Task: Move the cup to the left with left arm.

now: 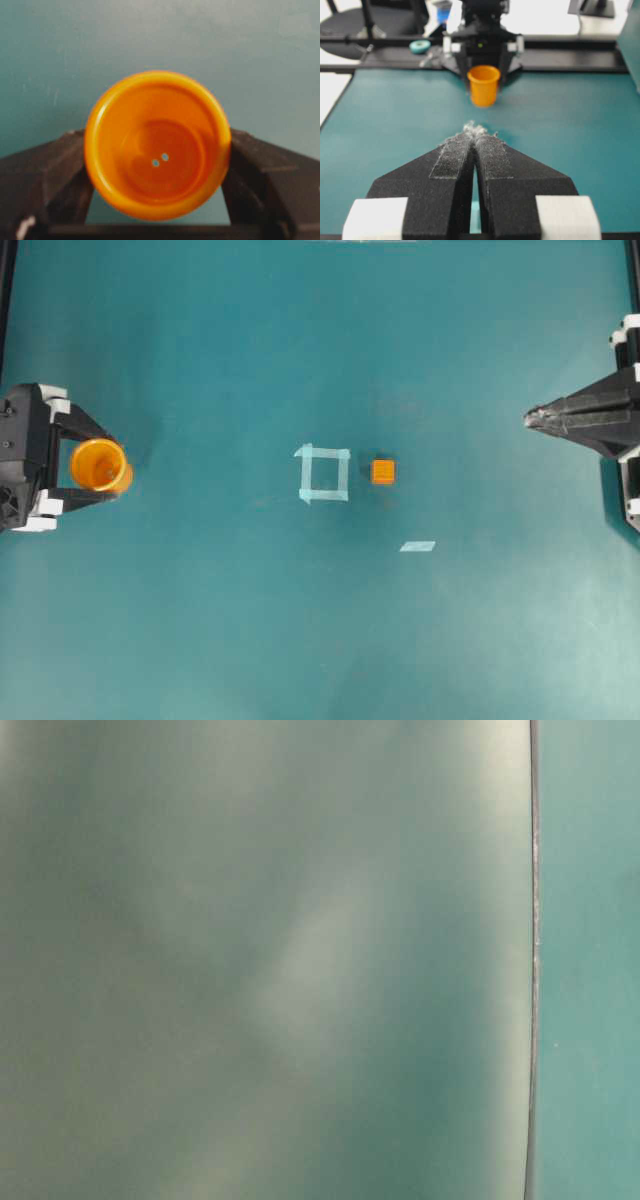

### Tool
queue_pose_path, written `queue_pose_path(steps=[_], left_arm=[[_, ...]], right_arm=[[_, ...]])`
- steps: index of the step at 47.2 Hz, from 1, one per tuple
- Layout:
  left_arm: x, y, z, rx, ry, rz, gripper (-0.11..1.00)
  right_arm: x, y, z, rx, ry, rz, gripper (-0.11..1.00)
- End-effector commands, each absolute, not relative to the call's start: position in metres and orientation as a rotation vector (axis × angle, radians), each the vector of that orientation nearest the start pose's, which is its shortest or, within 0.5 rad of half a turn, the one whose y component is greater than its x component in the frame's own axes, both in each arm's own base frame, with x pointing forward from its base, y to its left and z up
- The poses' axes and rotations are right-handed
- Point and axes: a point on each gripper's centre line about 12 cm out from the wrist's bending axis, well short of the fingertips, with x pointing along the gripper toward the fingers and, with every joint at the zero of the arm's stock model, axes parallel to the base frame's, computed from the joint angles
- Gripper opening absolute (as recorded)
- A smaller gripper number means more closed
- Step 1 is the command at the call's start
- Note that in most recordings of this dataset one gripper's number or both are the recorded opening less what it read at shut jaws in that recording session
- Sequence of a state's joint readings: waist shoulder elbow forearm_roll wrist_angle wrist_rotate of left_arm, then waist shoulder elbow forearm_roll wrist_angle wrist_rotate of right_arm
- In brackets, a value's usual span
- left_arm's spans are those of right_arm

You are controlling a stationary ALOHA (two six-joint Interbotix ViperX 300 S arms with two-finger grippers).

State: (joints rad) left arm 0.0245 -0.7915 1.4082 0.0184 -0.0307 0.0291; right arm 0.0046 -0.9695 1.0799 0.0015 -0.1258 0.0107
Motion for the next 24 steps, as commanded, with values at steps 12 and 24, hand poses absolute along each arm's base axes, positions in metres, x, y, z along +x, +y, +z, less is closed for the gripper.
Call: queue_pose_path(steps=[12, 24], left_arm=[[0.176, 0.004, 0.158, 0.027, 0.549, 0.014, 0.70], [0.174, 0.004, 0.165, 0.024, 0.540, 0.015, 0.70]], right_arm=[[0.205, 0.001, 0.327, 0.017, -0.046, 0.004, -0.01], [0.205, 0.001, 0.327, 0.017, -0.043, 0.004, -0.01]])
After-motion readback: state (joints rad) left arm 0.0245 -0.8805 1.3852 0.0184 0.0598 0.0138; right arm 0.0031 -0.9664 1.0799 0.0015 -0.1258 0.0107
